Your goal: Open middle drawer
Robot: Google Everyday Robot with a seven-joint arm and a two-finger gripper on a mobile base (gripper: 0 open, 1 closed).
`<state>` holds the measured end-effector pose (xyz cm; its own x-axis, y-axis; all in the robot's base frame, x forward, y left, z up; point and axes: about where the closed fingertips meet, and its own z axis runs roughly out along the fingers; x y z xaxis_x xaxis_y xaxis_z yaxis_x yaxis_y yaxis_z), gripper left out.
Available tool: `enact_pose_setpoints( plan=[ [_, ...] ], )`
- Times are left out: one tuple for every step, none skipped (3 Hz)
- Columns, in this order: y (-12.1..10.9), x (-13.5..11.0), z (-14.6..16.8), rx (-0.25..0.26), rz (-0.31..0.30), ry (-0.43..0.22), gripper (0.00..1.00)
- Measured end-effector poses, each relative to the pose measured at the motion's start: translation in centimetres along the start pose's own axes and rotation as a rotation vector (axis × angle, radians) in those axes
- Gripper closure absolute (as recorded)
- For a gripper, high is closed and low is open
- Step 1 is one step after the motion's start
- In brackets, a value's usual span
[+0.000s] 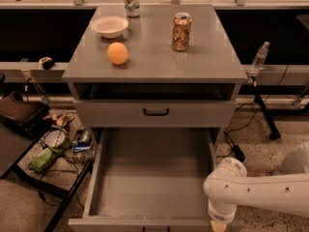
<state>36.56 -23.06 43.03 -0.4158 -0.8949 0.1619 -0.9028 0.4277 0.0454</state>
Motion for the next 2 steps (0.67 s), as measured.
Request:
enact_pose_setpoints(
  plan=[
    [0.00, 0.00, 0.00, 0.000, 0.000, 0.000, 0.73],
    [0.00, 0.00, 0.00, 0.000, 0.000, 0.000, 0.50]
  ],
)
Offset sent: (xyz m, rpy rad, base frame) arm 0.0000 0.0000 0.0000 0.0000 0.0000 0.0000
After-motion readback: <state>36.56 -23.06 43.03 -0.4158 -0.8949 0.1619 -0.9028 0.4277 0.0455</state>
